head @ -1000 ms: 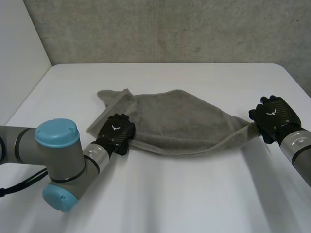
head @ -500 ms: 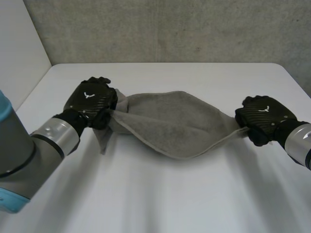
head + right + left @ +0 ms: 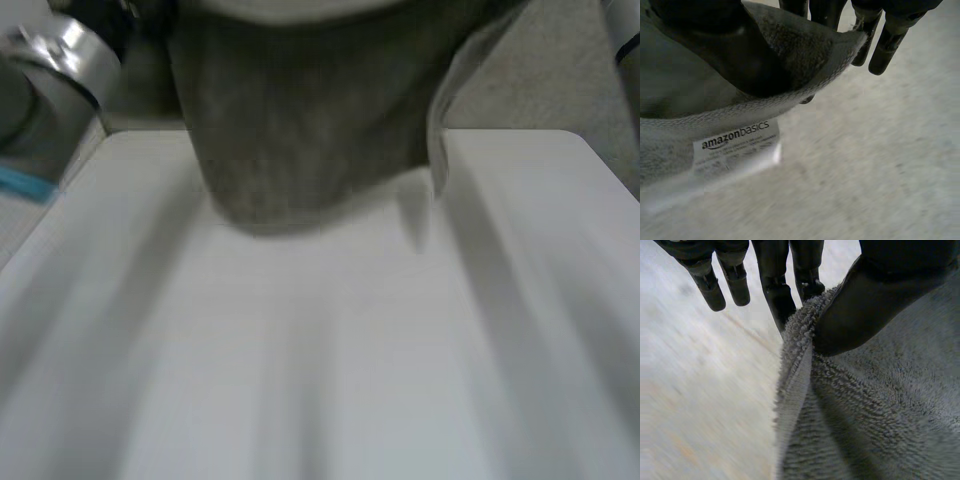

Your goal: Fold the towel.

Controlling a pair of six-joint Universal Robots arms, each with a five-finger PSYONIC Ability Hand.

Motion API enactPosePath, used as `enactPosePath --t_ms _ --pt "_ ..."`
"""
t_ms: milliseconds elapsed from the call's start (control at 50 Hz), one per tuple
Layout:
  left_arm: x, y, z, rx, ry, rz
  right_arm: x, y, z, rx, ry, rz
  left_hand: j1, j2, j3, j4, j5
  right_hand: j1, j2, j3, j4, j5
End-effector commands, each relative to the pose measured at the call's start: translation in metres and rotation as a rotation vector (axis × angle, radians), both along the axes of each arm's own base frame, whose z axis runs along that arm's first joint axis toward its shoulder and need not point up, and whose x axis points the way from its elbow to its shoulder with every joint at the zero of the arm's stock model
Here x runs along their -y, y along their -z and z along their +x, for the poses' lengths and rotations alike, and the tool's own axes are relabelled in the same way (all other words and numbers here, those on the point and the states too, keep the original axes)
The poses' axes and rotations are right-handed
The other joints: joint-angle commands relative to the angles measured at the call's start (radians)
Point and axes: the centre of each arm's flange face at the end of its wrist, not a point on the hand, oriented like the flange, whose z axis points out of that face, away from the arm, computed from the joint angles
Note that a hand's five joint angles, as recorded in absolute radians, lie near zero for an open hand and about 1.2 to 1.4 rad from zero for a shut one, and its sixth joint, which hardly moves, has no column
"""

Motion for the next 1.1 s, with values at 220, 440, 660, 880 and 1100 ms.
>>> enactPosePath --t_ms 220,440,660,880,1100 --pt "-0.048 0.135 0.015 0.213 0.045 0.296 -0.045 0.137 -0.008 -0.201 -0.191 0.399 0.091 0.102 -0.045 -0.056 0.084 0.078 0.091 -0.033 -0.053 0.064" --pt "-0.096 0.253 0.013 0.528 0.085 0.446 -0.065 0.225 -0.02 -0.365 -0.213 0.632 0.091 0.102 -0.045 -0.056 0.084 0.078 0.091 -0.033 -0.053 0.064" --pt "-0.08 0.256 0.021 0.504 0.006 0.445 -0.071 0.222 -0.027 -0.3 -0.22 0.745 0.091 0.102 -0.045 -0.056 0.084 0.078 0.091 -0.033 -0.053 0.064" --pt "-0.06 0.261 0.024 0.378 -0.094 0.461 -0.066 0.221 -0.032 -0.24 -0.216 0.777 -0.299 -0.288 -0.045 -0.056 -0.306 0.078 0.091 -0.033 -0.053 0.064" --pt "-0.049 0.259 0.024 0.27 -0.087 0.518 -0.065 0.215 -0.044 -0.217 -0.184 0.818 -0.367 -0.356 -0.045 -0.056 -0.374 0.078 0.091 -0.033 -0.053 0.064"
